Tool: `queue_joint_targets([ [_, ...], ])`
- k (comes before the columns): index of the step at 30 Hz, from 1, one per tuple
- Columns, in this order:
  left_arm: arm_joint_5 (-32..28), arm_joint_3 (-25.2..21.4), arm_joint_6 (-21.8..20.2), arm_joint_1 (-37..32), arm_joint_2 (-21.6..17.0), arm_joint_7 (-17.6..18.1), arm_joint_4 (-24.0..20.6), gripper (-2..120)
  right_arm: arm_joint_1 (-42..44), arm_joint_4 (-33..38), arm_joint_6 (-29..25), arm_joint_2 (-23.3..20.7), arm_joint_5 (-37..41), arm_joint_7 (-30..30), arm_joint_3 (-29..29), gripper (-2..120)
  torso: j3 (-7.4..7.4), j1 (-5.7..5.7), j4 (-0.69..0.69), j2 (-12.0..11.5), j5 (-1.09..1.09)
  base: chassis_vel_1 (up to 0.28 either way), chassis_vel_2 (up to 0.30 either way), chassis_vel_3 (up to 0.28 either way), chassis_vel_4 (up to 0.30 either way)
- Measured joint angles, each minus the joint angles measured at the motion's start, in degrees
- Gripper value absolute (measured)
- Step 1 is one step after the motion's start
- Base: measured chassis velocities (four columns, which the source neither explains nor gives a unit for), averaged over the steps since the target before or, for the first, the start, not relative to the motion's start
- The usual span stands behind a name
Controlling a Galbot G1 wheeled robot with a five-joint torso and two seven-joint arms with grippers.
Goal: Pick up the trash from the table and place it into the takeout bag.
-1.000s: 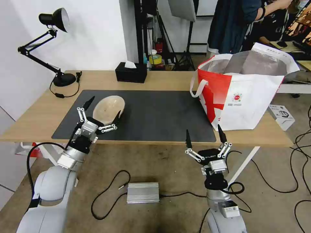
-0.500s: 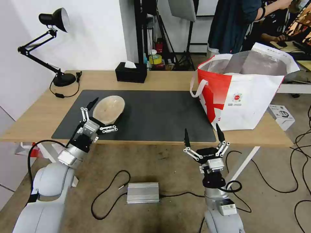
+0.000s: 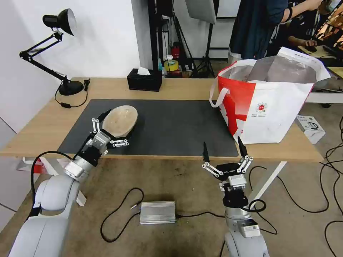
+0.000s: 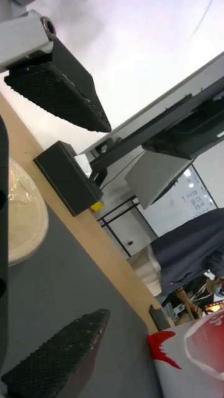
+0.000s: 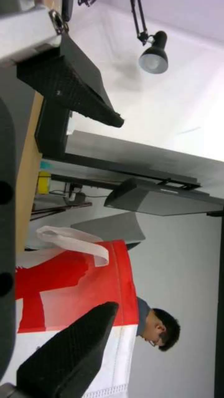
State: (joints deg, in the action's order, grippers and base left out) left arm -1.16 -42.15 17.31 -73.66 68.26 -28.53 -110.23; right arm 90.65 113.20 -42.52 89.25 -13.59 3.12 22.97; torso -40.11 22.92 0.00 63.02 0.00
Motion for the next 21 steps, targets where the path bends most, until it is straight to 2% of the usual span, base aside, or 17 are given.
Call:
queue_joint_targets([
  [21,0.2,1.4,-0.4,2.9,-3.3,-0.3,4.8,100,-0.2,-0.3,-0.1,0.4,0.0,0.0,-0.3,100,0.0,0.0,0.0,0.0,0.0,0.0,0.0,0.0,0.0],
])
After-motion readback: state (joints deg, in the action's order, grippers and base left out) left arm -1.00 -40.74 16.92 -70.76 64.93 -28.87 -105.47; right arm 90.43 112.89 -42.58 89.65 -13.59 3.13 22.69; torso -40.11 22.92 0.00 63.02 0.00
